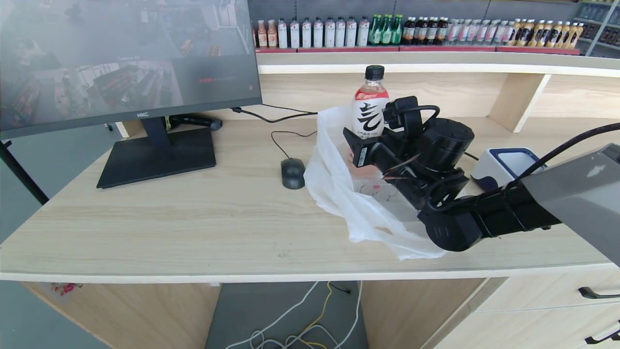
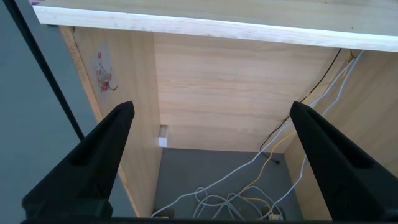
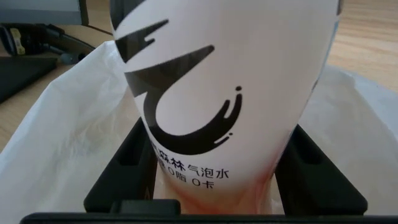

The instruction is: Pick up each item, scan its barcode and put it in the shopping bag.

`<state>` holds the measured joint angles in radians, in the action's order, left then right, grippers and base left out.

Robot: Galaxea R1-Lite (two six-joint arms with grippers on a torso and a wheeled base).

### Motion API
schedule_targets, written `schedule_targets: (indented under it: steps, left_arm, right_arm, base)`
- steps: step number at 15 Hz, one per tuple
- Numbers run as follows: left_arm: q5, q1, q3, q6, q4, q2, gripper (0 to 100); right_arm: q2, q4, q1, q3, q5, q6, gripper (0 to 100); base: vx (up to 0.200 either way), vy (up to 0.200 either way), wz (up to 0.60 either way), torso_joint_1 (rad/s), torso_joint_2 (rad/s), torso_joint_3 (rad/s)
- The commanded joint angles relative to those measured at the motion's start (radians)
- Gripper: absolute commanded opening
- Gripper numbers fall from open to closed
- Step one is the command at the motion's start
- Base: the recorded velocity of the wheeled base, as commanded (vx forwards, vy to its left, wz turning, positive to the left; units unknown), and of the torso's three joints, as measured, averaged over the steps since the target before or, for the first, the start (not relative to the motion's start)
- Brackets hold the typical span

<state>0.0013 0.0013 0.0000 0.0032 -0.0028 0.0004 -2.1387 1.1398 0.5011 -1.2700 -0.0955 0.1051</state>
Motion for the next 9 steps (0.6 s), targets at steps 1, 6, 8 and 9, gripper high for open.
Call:
schedule_targets:
  steps: [1, 6, 8, 9]
  left_arm:
    - [0.000, 0.000, 0.000, 0.000, 0.000, 0.000, 100]
    - [0.000, 0.000, 0.000, 0.000, 0.000, 0.000, 100]
    - [-0.001, 0.000, 0.000, 0.000, 0.000, 0.000, 100]
    - [0.000, 0.000, 0.000, 0.000, 0.000, 0.000, 100]
  right_arm:
    - [0.000, 0.000, 0.004, 0.003, 0.000, 0.001, 0]
    - [0.003, 0.000, 0.007, 0.031, 0.002, -0.001, 0]
    - [0.003, 0.000, 0.008, 0.044, 0.000, -0.001, 0]
    - [0.003, 0.000, 0.008, 0.044, 0.000, -0.001, 0]
  base:
    - [0.000, 0.000, 0.00, 0.000, 0.00, 0.000]
    - [0.000, 0.000, 0.00, 0.000, 0.00, 0.000]
    - [0.000, 0.000, 0.00, 0.000, 0.00, 0.000]
    - [0.000, 0.000, 0.00, 0.000, 0.00, 0.000]
